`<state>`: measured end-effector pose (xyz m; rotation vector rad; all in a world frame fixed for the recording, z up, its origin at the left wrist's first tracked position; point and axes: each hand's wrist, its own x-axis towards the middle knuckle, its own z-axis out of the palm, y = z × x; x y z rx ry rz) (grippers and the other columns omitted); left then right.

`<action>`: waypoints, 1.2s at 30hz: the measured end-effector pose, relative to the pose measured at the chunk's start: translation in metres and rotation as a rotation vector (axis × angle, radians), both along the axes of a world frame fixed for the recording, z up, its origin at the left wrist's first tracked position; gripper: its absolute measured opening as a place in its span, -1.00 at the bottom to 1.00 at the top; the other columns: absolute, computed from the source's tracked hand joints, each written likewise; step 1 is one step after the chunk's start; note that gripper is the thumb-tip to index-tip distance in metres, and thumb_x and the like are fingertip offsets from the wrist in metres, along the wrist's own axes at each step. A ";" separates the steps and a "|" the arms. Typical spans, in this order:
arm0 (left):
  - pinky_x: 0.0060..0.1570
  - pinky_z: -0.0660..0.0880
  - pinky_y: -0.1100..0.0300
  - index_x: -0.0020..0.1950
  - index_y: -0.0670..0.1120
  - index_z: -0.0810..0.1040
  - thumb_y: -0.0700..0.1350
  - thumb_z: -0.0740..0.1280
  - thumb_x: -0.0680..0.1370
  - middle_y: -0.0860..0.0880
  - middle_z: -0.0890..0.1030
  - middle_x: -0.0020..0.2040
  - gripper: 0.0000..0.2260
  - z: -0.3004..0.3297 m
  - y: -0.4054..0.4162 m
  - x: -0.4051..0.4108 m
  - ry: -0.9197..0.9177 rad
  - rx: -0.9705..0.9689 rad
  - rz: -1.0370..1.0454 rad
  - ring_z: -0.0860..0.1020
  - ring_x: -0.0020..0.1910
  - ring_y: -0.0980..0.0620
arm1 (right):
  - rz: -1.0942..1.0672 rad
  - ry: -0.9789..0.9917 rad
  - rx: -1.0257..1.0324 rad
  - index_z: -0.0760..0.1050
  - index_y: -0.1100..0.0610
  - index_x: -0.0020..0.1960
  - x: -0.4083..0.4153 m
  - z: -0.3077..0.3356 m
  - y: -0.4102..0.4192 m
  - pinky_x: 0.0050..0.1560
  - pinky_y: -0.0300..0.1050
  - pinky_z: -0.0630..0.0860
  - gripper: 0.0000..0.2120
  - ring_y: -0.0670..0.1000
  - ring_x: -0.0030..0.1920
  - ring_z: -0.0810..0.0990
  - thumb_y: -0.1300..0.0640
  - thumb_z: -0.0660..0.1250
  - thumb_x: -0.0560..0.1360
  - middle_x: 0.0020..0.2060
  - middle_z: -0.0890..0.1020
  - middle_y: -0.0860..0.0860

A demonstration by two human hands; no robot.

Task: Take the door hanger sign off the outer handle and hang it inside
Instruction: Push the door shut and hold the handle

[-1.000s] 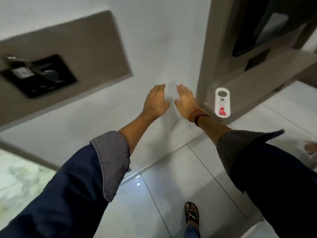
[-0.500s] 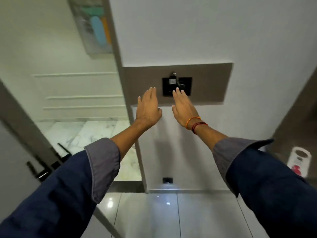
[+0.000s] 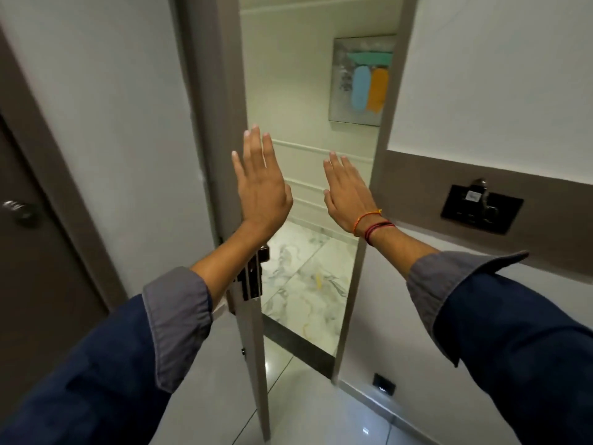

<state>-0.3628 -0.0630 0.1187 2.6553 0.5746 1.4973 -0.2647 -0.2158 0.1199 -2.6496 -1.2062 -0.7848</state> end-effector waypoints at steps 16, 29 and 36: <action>0.52 0.39 -0.12 0.66 0.05 -0.31 -0.48 0.24 0.51 0.06 -0.19 0.70 -0.02 -0.036 0.070 -0.027 0.272 -0.410 -0.375 0.08 0.67 -0.07 | 0.250 -0.352 -0.075 -0.02 0.33 0.69 -0.012 0.018 0.085 0.67 0.17 0.14 -0.31 0.27 0.70 0.03 0.07 0.11 0.67 0.68 0.00 0.28; 0.46 0.42 -0.20 0.67 -0.06 -0.30 -0.26 0.32 0.57 -0.02 -0.32 0.67 -0.08 -0.089 0.066 0.046 0.501 -0.011 -0.368 0.31 0.56 -0.22 | 0.162 -0.487 -0.041 0.02 0.38 0.67 0.043 -0.027 0.053 0.68 0.21 0.09 -0.35 0.29 0.69 0.00 0.12 0.10 0.68 0.67 0.01 0.32; 0.65 0.03 -0.14 0.70 -0.10 -0.11 0.21 -0.02 0.73 -0.08 -0.03 0.70 -0.36 -0.159 0.104 0.077 0.818 0.095 -0.415 -0.02 0.69 -0.06 | 0.150 -0.485 -0.180 0.03 0.39 0.66 0.065 -0.087 0.069 0.70 0.14 0.05 -0.35 0.24 0.70 0.00 0.06 0.07 0.69 0.68 0.00 0.27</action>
